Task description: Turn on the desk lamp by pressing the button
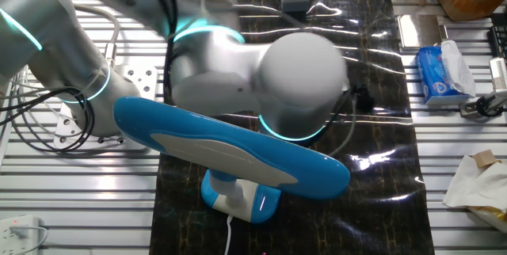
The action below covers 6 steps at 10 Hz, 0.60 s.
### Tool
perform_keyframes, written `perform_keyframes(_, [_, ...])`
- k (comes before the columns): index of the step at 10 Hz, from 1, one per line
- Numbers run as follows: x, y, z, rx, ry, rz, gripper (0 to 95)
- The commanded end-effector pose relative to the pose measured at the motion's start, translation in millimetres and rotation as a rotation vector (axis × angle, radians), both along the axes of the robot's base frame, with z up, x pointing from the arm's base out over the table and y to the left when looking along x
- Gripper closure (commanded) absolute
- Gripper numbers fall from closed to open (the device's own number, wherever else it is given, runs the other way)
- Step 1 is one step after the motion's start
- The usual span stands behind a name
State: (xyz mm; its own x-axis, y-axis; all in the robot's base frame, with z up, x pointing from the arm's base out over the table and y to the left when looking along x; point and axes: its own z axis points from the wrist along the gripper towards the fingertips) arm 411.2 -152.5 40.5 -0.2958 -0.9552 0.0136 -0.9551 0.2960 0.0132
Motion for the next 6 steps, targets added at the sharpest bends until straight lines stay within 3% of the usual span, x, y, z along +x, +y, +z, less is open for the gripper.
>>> perform_keyframes(1, [-0.7, -1.5, -2.1, -0.012, -0.015, 0.004, 0.0])
perform_keyframes(6, [2.4, 1.6, -3.4, -0.004, -0.016, -0.011, 0.0])
